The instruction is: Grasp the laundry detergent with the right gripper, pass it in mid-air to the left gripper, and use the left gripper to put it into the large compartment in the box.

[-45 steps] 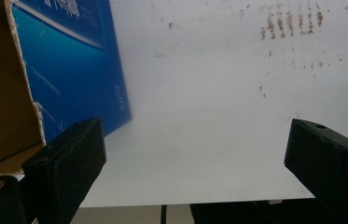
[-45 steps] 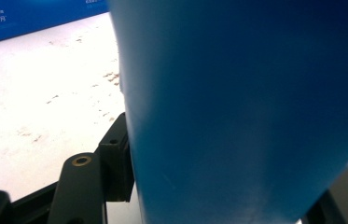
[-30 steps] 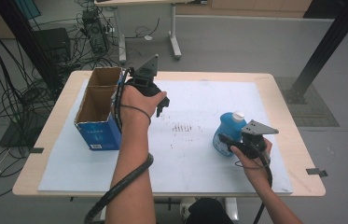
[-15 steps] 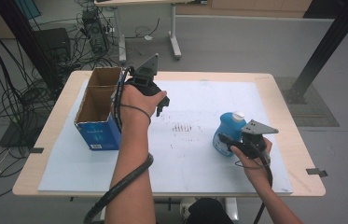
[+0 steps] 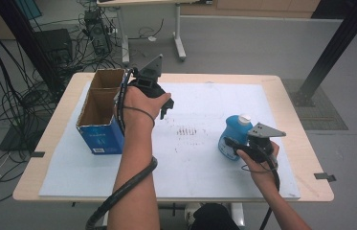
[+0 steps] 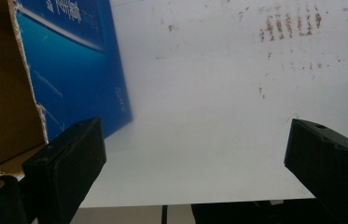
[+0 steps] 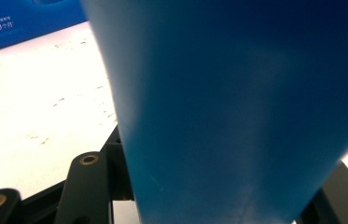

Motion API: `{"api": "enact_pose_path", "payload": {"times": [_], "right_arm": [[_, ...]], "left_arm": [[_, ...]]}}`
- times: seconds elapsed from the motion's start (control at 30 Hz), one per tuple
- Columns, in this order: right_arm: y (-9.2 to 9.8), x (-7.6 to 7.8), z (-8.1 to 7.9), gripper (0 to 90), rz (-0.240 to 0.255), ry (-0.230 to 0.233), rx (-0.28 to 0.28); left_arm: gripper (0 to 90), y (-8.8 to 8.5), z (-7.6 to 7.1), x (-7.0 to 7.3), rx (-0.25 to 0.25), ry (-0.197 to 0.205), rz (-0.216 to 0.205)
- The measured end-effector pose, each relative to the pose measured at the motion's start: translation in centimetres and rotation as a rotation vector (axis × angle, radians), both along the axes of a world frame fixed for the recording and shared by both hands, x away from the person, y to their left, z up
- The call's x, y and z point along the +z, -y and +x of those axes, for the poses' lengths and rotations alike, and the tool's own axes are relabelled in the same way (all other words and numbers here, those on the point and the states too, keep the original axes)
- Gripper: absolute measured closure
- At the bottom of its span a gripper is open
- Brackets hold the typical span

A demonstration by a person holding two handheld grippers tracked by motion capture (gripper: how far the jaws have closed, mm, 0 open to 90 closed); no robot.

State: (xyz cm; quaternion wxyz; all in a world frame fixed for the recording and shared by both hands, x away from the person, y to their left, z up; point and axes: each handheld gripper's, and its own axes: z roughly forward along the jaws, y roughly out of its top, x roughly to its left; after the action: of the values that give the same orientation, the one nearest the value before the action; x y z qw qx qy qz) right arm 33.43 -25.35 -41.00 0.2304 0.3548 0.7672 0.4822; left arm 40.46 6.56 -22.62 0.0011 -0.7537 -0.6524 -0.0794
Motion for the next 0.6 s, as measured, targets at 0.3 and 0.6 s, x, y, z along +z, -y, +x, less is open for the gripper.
{"api": "enact_pose_path", "payload": {"times": [0.3, 0.6], "right_arm": [[-0.03, -0.01, -0.06, 44.8, -0.001, 0.001, -0.003], [-0.02, -0.01, -0.06, 45.1, -0.002, 0.004, -0.002]], "left_arm": [[5.9, -0.07, 0.02, -0.04, 0.001, -0.003, 0.003], [5.9, 0.13, 0.02, -0.04, -0.003, -0.003, 0.001]]}}
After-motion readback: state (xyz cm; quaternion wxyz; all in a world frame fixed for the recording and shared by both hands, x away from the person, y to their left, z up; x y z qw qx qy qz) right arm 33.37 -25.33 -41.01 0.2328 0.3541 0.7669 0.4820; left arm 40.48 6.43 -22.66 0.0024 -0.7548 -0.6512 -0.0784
